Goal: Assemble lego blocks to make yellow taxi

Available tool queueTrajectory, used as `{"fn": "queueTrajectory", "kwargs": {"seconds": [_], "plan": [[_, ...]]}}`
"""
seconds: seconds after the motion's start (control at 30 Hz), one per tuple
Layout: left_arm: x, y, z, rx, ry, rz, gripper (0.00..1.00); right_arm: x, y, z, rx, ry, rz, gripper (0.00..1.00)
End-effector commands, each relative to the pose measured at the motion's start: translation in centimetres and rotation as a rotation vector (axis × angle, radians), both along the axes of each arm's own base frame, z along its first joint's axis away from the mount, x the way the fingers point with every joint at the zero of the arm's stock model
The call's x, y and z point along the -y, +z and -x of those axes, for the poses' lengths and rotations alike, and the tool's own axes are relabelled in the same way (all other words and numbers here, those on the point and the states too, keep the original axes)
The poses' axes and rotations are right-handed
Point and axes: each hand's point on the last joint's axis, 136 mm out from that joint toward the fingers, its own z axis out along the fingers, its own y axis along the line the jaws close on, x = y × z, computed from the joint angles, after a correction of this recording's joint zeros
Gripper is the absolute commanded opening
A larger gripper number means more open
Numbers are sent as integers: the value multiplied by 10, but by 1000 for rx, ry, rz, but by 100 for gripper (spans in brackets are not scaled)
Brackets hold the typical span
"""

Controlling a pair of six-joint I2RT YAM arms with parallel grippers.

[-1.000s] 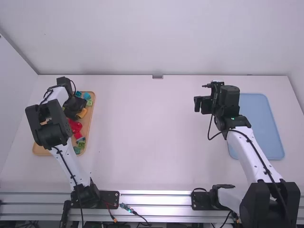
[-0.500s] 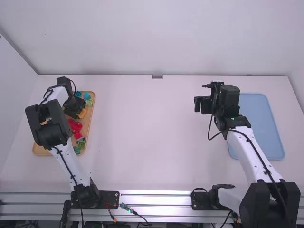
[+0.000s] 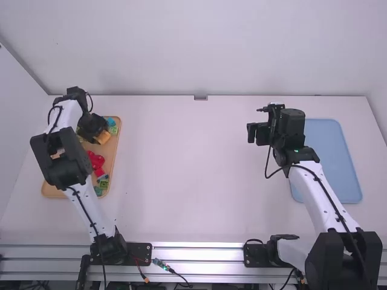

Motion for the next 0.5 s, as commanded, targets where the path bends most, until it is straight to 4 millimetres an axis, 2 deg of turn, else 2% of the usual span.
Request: {"fn": "queueTrajectory", "kwargs": {"seconds": [0.0, 0.13, 0.3, 0.33, 0.37, 0.4, 0.47], "plan": [[20, 12, -10, 4, -116, -20, 2, 0, 7, -3, 17, 4, 4, 99], [43, 24, -15, -5, -223, -59, 2, 0, 8, -4, 20, 4, 4, 99], [106, 45, -28, 55, -448, -105, 2, 0, 9, -5, 28, 4, 4, 99], [113, 47, -29, 63, -462, -108, 2, 0, 9, -5, 28, 4, 5, 99], [134, 56, -30, 94, -548, -118, 2, -1, 9, -5, 31, 17, 21, 99], [136, 56, -30, 96, -555, -118, 2, -1, 9, -5, 31, 19, 25, 99], [171, 70, -29, 157, -702, -115, 2, -1, 9, -4, 29, 19, 25, 99]]}}
